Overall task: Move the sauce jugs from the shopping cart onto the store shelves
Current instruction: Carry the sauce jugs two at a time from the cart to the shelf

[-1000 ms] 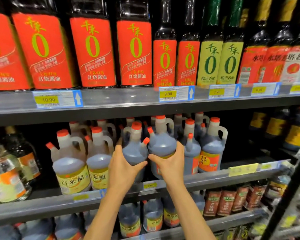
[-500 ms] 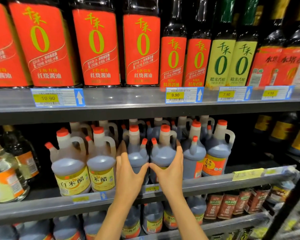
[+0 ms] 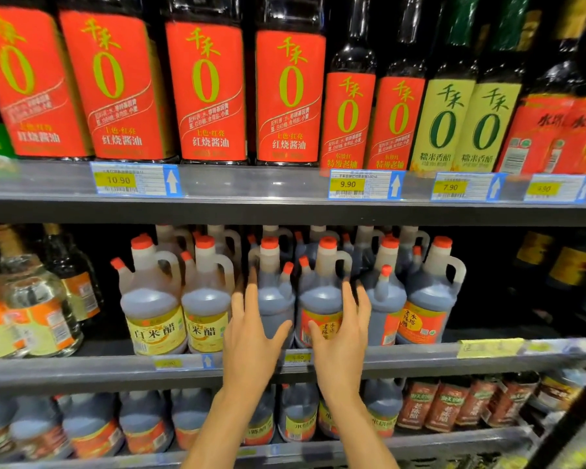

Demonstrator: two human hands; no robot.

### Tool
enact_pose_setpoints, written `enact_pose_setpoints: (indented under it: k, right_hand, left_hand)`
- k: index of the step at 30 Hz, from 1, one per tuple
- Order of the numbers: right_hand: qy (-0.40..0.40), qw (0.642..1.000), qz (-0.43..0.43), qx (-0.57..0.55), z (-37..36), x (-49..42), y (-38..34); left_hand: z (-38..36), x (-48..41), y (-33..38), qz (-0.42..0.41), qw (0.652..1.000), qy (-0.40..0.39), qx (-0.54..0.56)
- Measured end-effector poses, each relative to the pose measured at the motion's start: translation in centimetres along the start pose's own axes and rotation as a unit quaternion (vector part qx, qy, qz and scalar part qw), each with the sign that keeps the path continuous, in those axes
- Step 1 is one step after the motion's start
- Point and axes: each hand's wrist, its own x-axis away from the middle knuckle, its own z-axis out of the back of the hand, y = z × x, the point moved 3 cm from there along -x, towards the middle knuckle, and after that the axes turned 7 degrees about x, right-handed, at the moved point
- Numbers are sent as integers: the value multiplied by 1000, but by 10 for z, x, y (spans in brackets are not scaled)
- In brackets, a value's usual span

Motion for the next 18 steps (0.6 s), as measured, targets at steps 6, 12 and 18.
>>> enact_pose_setpoints:
  k: [6, 12, 18]
  right_hand:
    - [-8, 998, 67, -19, 27, 2, -1]
    - [-67, 989, 128, 11, 52, -11, -14]
    - [-149, 948, 198, 200, 60, -47, -34]
  left_hand:
    - [21, 32, 11, -24, 998, 51, 18]
    - [47, 19, 42, -67, 990, 60, -108]
    - [48, -25, 78, -89, 953, 42, -287]
